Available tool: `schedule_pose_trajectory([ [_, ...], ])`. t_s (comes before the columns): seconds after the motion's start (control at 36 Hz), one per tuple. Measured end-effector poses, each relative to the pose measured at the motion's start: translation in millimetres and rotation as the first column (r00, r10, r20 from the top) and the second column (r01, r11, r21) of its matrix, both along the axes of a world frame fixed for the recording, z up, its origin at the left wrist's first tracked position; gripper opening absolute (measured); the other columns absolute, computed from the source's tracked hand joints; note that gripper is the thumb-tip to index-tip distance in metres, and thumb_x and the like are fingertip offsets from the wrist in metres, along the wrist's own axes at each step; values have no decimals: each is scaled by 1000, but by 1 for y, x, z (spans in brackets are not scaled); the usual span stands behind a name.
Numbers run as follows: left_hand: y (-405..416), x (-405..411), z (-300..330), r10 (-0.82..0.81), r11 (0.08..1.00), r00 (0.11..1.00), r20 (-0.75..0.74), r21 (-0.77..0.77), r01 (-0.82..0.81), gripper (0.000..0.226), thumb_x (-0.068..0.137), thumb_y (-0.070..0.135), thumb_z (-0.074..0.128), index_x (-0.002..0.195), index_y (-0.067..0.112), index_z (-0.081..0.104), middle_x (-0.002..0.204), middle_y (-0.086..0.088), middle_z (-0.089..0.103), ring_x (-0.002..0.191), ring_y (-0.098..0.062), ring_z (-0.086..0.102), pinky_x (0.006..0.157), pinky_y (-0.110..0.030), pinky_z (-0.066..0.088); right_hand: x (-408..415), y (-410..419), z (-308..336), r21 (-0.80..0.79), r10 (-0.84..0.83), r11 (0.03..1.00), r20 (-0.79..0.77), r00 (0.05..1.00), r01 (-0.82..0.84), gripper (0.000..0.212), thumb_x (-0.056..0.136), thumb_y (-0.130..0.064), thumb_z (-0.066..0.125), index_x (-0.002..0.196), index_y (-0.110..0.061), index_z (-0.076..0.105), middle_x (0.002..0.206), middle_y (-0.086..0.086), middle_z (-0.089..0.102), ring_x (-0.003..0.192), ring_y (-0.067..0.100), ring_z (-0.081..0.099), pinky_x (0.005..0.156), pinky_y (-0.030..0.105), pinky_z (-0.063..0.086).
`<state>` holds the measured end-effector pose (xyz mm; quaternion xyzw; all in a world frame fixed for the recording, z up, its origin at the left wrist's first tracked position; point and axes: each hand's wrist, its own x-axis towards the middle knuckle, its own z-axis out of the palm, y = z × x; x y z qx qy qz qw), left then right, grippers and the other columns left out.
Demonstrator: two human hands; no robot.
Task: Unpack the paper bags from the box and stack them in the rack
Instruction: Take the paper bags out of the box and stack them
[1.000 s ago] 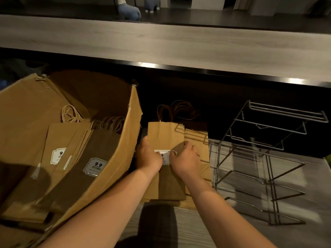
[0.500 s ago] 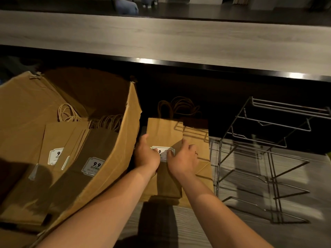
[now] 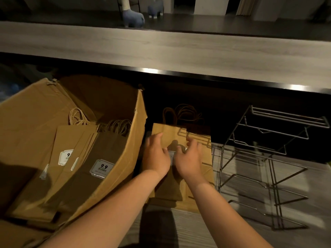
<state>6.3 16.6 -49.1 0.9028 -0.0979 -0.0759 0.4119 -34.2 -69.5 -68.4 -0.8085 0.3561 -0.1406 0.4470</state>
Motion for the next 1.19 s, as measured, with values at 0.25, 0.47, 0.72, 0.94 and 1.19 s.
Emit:
schedule_pose_trajectory([
  [0.25,-4,-3,90,30,888,999,-37,-458,-44,27,101,19,44,124,35,46,114,8,59,99,-8,61,80,-28,54,14,9,111,299,50,935,425,904,-192,26,96,-11,54,120,-22,51,103,-2,60,89,8,63,67,16,52],
  [0.47,47,34,169,155,804,982,110,-591,-61,22,98,19,52,115,32,49,105,6,62,96,-11,64,82,-32,57,46,49,197,223,190,897,585,789,-381,17,96,-13,55,107,-26,55,94,-4,61,73,-2,60,59,11,48],
  [0.72,157,82,158,233,882,970,73,-435,-180,19,96,30,53,114,34,59,104,4,63,99,-15,62,88,-44,55,96,136,195,272,358,829,412,838,-488,24,96,-18,56,119,-21,49,101,-1,59,79,5,58,57,13,42],
  [0.94,212,118,126,138,953,984,-112,-255,-163,13,98,29,50,108,31,58,103,3,66,95,-17,63,82,-38,55,149,184,164,234,464,836,181,867,-496,34,95,-15,55,126,-15,44,103,1,54,82,11,59,56,18,45],
  [1.19,241,141,72,165,986,865,-473,96,-135,42,95,29,52,135,19,46,111,-6,63,98,-23,63,83,-38,55,174,204,119,66,565,820,-257,784,-569,42,89,-12,58,129,-15,47,117,8,57,104,25,60,87,38,56],
])
